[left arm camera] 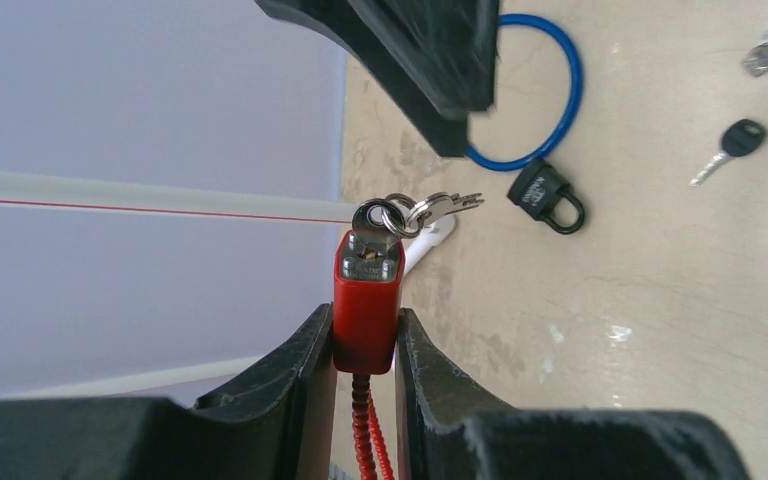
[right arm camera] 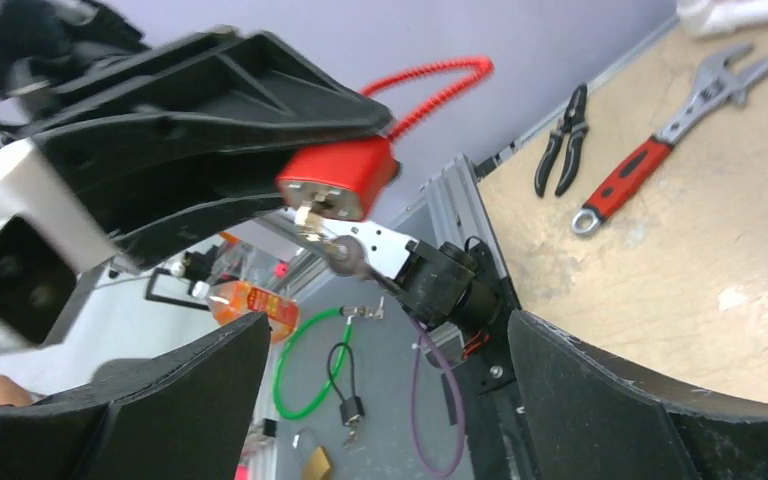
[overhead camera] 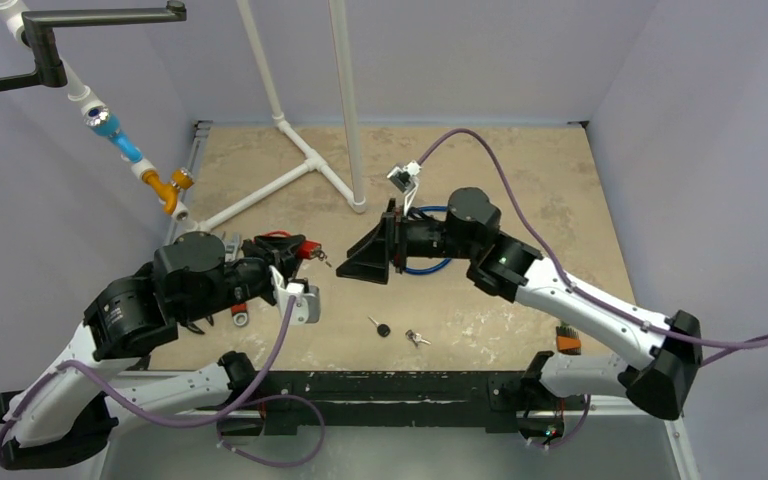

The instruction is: Unlock with the key

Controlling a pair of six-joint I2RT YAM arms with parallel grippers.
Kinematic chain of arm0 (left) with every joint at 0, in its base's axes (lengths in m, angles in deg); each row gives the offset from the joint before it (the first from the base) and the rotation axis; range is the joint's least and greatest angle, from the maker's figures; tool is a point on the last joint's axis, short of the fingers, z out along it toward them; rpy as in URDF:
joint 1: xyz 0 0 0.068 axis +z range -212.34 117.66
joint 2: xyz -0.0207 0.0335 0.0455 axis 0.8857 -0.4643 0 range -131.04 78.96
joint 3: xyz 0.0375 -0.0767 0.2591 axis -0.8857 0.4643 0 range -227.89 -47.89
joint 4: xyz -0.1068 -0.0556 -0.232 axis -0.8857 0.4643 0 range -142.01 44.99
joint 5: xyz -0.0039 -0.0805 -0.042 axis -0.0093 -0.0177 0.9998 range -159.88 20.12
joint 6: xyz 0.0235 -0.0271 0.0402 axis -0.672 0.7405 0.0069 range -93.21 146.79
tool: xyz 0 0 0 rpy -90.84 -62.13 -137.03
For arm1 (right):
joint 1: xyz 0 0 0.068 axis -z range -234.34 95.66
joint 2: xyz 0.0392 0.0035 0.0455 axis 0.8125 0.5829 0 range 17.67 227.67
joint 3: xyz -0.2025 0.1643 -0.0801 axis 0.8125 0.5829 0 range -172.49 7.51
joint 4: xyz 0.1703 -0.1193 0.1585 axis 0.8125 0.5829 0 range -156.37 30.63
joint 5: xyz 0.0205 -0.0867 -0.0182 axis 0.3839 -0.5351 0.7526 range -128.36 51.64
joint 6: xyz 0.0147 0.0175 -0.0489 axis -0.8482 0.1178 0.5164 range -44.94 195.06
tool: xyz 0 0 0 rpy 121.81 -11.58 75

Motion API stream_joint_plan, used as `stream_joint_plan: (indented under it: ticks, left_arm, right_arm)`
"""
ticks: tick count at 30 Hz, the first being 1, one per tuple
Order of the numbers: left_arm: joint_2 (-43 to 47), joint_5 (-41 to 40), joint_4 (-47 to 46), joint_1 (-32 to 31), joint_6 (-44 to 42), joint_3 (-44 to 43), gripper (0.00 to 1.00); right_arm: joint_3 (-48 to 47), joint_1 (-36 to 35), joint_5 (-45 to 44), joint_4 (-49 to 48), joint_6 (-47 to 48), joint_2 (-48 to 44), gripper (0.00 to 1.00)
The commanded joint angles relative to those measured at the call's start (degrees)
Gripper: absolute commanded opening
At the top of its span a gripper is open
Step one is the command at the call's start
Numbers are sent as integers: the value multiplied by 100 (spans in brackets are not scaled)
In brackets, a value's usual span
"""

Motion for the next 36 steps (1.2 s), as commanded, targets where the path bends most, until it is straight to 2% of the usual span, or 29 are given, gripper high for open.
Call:
stream_joint_plan:
  ticks: [1, 4, 7, 10, 15, 25, 30, 36]
  left_arm:
    - [-220, 698, 849, 31, 883, -532, 0]
    - [-544, 1230, 1561, 111, 1405, -960, 0]
    - [-926, 1880, 1995, 279, 1976, -1408, 0]
    - [-1238, 2551, 2179, 620, 2464, -1776, 0]
    - [-1678, 3483, 2516, 1186, 2812, -2244, 0]
    - [-1800, 4027, 2611, 1212, 2778, -2351, 0]
    - [-1821, 4031, 2606, 1214, 2737, -2399, 0]
    - [-1798, 3762, 2474, 1215, 2796, -2346, 0]
  right_arm:
    - [-506, 36, 101, 623, 1390, -658, 91]
    - [-555, 15, -255, 976, 2511, -971, 92]
    - [-225, -102, -375, 458, 3138, -1265, 91]
    - [71, -510, -610, 71, 3807, -1416, 91]
    - [-91, -1152, -1164, 520, 4838, -1227, 91]
    - [31, -1266, -1497, 156, 4982, -1171, 80]
    - [-46, -1272, -1242, 64, 4756, -959, 69]
    - [-40, -1298, -771, -49, 4509, -832, 67]
